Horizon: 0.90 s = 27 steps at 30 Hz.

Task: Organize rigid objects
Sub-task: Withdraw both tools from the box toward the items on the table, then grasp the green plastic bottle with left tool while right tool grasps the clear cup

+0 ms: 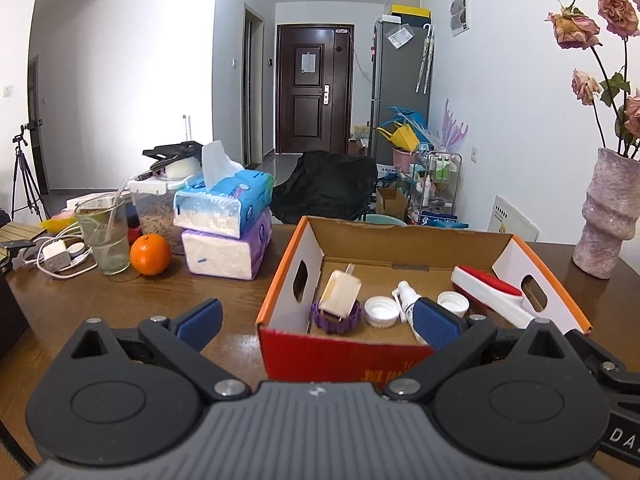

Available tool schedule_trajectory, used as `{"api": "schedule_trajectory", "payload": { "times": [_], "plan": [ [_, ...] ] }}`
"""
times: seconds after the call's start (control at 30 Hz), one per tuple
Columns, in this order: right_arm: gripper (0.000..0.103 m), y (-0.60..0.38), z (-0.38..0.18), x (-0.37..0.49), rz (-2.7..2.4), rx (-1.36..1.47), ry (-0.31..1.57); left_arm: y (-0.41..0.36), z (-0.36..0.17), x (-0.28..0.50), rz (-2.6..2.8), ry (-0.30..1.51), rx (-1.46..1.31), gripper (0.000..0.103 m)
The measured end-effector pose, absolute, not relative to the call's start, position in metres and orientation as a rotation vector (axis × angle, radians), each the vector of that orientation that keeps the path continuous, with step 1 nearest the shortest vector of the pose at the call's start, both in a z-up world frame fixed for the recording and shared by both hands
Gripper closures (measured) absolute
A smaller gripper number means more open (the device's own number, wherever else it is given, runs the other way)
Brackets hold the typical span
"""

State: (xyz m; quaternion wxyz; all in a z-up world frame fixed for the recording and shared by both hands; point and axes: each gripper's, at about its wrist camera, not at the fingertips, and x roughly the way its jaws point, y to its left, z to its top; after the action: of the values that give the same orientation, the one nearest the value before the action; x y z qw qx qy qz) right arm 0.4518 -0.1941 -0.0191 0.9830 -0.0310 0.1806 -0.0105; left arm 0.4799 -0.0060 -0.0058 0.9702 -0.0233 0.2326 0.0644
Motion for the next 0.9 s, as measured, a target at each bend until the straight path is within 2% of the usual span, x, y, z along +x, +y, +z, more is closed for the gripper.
{"api": "schedule_trajectory", "payload": {
  "times": [0.9],
  "plan": [
    [0.0,-0.21,-0.041,0.388,-0.023,-0.045,0.416,-0.008,-0.038,0.421,0.124,0.555,-0.016,0.0]
  ]
}}
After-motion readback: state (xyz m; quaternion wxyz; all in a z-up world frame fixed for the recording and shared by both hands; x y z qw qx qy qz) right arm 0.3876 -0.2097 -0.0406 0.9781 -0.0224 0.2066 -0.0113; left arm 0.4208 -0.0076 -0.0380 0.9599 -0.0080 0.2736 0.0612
